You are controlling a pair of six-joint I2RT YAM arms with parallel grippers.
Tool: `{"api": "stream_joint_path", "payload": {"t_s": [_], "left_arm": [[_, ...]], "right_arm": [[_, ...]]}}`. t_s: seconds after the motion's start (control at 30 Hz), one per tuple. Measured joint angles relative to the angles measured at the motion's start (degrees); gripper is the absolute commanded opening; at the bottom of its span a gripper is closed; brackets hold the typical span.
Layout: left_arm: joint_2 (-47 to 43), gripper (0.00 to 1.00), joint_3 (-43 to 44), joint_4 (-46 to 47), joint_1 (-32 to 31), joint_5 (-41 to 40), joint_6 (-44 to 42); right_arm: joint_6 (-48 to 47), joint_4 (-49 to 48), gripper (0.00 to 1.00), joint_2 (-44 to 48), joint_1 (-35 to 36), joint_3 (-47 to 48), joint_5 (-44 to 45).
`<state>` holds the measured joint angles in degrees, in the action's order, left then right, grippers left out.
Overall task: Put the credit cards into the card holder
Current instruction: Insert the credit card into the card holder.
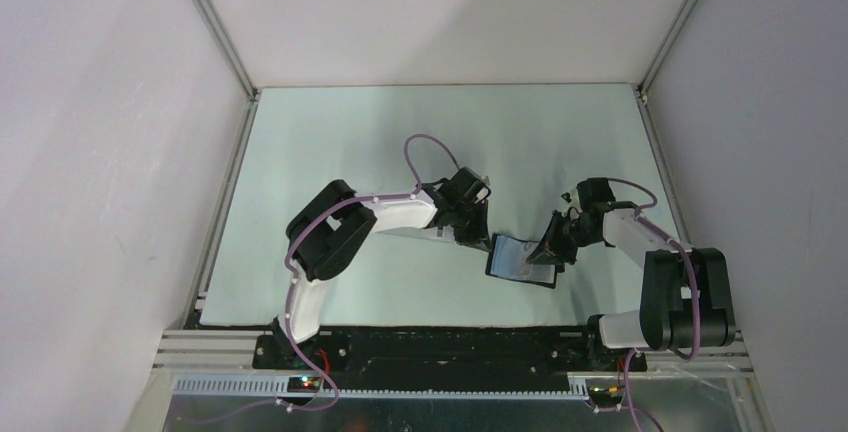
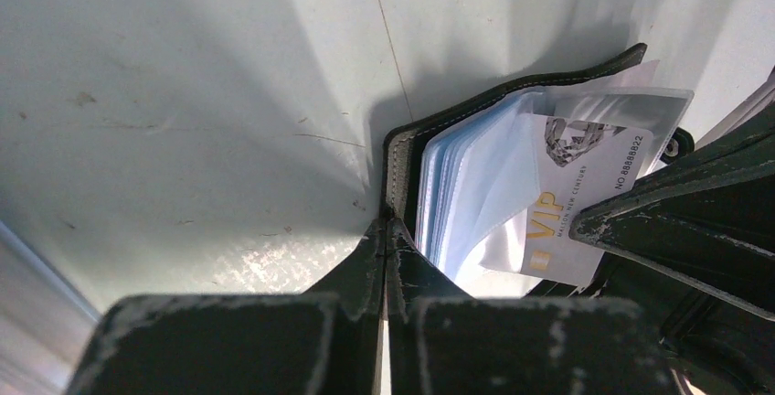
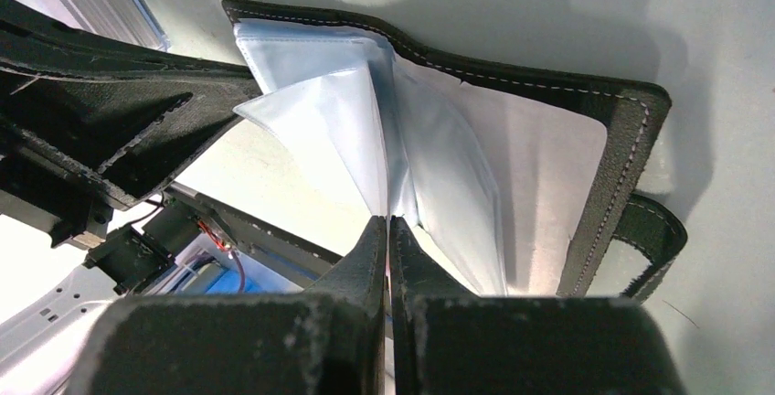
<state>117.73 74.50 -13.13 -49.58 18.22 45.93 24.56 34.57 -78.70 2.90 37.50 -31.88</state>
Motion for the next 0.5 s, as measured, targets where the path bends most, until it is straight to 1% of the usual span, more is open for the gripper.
{"api": "stream_joint_path", "payload": {"t_s": [0.47, 0.5], "left_arm": [[0.04, 0.0, 0.0, 0.07, 0.0, 0.0, -0.11], [0.04, 0.0, 0.0, 0.07, 0.0, 0.02, -0.11]], "right_arm": [[-2.84, -1.62, 0.0, -3.21, -0.2, 0.9, -7.1], [-2.93, -1.57, 0.02, -3.54, -0.28, 1.05, -7.39]]}}
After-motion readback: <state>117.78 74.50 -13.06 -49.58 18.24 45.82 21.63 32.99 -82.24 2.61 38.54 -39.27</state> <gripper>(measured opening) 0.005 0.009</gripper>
